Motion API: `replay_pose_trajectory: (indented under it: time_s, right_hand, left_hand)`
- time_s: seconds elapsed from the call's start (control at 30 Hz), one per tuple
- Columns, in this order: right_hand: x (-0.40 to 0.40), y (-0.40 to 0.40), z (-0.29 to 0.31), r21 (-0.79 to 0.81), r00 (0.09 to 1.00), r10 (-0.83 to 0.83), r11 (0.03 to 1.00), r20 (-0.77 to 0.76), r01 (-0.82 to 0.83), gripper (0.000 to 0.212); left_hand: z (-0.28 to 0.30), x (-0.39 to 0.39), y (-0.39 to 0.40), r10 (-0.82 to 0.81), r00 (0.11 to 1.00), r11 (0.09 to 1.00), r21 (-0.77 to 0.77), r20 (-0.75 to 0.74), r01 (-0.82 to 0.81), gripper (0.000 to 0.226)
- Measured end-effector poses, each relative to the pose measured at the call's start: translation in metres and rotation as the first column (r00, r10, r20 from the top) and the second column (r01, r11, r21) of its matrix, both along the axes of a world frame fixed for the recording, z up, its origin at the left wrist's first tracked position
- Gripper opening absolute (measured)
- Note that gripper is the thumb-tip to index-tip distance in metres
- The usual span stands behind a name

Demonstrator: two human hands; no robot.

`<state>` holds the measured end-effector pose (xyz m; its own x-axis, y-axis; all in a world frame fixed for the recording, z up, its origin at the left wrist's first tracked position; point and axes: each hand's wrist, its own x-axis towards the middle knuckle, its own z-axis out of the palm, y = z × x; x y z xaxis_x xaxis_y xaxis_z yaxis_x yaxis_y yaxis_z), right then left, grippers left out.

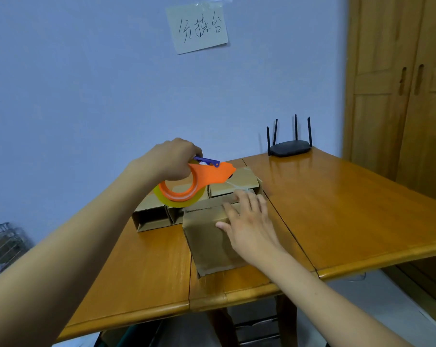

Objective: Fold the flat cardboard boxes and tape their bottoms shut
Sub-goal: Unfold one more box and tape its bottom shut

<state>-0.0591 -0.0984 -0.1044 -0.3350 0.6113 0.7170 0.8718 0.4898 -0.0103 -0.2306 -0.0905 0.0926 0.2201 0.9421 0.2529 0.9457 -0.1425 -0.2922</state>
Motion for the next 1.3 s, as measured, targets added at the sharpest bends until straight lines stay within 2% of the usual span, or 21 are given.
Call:
replay_pose_trajectory:
  time_s: [0.13,0.33,0.5,0.6,0.87,1.03,1.3]
  right_hand:
    - [-0.001,-0.005,0.003,-0.013,0.996,-0.088,0.996,-0.019,0.088,0.046]
    - [0.002,-0.008,0.009,-0.041,0.998,-0.06,0.997,-0.011,0.06,0.048]
    - [-0.001,-0.004,0.01,-0.121,0.994,-0.018,0.992,0.107,0.031,0.067]
    - [-0.002,-0.001,0.006,-0.159,0.992,-0.011,0.987,0.127,0.031,0.076]
    - [-0.002,-0.002,0.009,-0.165,0.987,-0.034,0.984,0.155,0.06,0.07]
    - [-0.002,0.0,0.008,-0.163,0.984,-0.055,0.983,0.167,0.083,0.077]
    - [-0.001,-0.003,0.009,-0.174,0.984,-0.046,0.982,0.173,0.076,0.073]
  left_hand:
    - [-0.015,-0.007,-0.009,0.0,1.0,0.998,0.066,0.006,0.0,0.054]
    - [-0.035,-0.014,-0.017,0.0,1.0,0.995,0.102,-0.031,0.003,0.055]
    - [-0.04,-0.015,-0.023,-0.014,0.997,0.994,0.11,-0.074,0.022,0.056]
    - [-0.045,-0.015,-0.024,-0.008,0.996,0.994,0.109,-0.087,0.018,0.055]
    - [-0.045,-0.011,-0.027,-0.009,0.995,0.992,0.123,-0.103,0.022,0.055]
    - [-0.044,-0.016,-0.028,0.006,0.998,0.994,0.106,-0.058,0.0,0.054]
    - [-0.043,-0.01,-0.03,-0.008,0.992,0.995,0.101,-0.123,0.02,0.057]
